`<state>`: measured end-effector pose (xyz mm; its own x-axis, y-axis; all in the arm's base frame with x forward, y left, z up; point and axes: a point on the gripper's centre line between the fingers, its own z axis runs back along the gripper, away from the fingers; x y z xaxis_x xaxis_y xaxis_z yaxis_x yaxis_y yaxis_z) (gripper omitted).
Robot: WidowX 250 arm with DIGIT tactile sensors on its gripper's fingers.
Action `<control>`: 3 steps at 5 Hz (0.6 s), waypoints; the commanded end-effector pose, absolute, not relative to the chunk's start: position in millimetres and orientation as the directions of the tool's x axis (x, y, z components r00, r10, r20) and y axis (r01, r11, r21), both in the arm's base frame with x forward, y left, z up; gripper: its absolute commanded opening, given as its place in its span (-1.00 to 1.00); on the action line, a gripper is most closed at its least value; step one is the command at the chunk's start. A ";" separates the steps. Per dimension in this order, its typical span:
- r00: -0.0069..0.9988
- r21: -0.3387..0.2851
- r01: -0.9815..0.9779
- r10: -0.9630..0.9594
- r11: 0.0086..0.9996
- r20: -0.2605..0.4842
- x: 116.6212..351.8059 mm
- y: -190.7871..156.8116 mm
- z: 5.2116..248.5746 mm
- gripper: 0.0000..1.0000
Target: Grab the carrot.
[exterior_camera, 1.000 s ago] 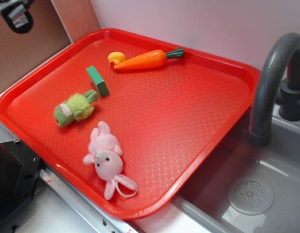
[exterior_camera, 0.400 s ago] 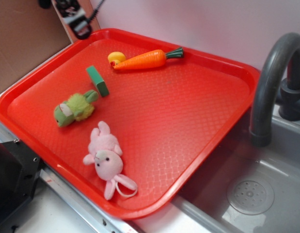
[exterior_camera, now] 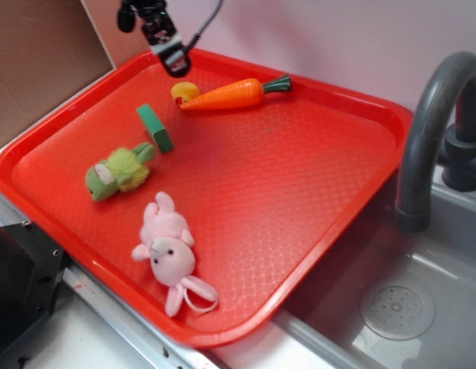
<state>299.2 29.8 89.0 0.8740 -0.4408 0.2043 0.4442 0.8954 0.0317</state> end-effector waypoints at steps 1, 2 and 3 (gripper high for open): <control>0.803 0.048 0.557 -0.552 0.829 0.225 334.1 14.9 77.5 1.00; 0.797 0.022 0.581 -0.574 0.814 0.188 339.3 9.4 59.3 1.00; 0.736 -0.026 0.664 -0.647 0.748 0.198 335.3 -2.3 42.7 1.00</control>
